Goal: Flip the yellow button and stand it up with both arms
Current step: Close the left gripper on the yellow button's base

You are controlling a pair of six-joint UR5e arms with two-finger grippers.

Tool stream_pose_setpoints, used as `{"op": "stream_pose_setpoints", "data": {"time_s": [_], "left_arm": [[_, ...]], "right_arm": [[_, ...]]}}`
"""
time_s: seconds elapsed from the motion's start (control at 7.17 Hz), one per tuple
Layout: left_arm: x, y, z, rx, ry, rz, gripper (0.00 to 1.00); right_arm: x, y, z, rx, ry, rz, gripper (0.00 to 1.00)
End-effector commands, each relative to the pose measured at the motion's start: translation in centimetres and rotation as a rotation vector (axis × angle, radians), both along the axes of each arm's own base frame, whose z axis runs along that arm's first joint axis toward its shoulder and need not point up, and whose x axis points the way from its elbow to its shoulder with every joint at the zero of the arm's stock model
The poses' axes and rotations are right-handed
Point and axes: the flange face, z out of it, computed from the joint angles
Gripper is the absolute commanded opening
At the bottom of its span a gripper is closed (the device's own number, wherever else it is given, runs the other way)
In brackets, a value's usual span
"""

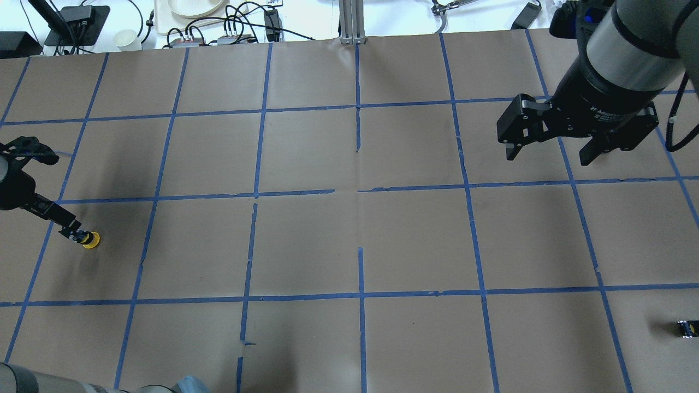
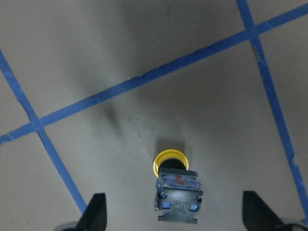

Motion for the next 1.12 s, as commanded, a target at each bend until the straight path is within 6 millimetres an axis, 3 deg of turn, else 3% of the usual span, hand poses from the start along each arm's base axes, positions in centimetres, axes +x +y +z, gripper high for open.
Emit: {"op": "stream_pose_setpoints", "data": {"time_s": [0.0, 0.28, 0.7, 0.98], "left_arm": [[-0.3, 1.3, -2.0, -0.006, -0.003, -0.036, 0.99], [-1.5, 2.3, -3.2, -0.065, -0.053, -0.046, 0.99], [-1.5, 2.1, -3.0, -0.077, -0.059, -0.052, 0.97], [-1.5, 2.0, -2.9, -0.079, -0.061, -0.050, 0.74]], "right_arm": [[0.0, 0.0, 0.1, -0.002, 0.001, 0.000, 1.00], [0.0, 0.0, 0.1, -0.002, 0.001, 0.000, 1.00], [0.0, 0.1, 0.1, -0.003, 0.001, -0.006, 1.00], [0.0, 0.0, 0.1, -0.003, -0.001, -0.007, 1.00]]}}
